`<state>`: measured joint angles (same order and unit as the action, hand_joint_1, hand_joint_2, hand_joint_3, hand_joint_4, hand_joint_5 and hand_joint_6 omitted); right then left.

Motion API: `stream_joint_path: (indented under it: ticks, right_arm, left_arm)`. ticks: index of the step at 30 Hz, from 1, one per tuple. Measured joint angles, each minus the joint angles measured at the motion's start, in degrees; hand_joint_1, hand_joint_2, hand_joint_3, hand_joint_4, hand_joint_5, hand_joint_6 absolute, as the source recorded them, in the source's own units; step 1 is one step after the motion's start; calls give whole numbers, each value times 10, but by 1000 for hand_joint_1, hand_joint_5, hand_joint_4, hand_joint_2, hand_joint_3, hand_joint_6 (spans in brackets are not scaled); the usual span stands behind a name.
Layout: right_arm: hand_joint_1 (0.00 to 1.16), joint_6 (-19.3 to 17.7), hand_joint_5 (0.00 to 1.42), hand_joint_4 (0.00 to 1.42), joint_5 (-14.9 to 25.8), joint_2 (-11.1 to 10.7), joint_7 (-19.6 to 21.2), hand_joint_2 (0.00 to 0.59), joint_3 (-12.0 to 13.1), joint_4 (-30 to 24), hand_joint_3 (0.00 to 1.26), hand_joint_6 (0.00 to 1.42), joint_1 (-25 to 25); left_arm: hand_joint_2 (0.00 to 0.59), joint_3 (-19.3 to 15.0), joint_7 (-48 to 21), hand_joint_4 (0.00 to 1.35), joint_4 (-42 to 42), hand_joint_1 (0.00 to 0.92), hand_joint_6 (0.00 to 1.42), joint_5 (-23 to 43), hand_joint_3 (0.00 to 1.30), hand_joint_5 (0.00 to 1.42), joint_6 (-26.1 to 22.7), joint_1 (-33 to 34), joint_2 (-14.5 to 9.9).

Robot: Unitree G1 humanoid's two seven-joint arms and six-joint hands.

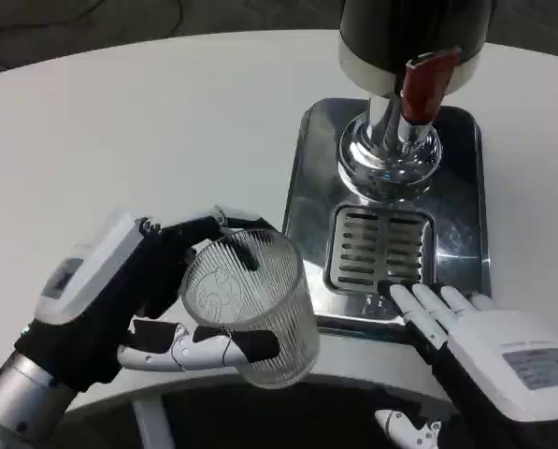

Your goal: Grasp the cup under the faucet to collect the drink, then remove the cup.

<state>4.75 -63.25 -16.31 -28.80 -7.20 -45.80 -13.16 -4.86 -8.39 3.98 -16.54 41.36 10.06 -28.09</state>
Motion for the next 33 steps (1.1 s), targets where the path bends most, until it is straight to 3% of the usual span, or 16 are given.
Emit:
stream_joint_path:
  ticks: [10,15,26,33]
  right_arm:
    - [205,1,0,0,7,0,0,417,11,-15,12,0,-11]
    - [205,1,0,0,18,0,0,417,23,-19,12,0,-22]
    - [205,1,0,0,32,-2,0,417,41,-22,12,0,-35]
    - [205,-1,0,0,40,-2,0,417,46,-39,19,0,-51]
  left_arm:
    - [172,-6,33,1235,64,406,1424,-46,1061,1424,8,62,-6]
    - [172,-1,60,1235,127,406,1424,-86,1061,1424,15,124,-19]
    - [172,59,136,1235,238,406,1424,-151,1061,1424,26,230,-21]
    - [171,94,173,1223,276,405,1424,-176,1061,1424,24,266,-7]
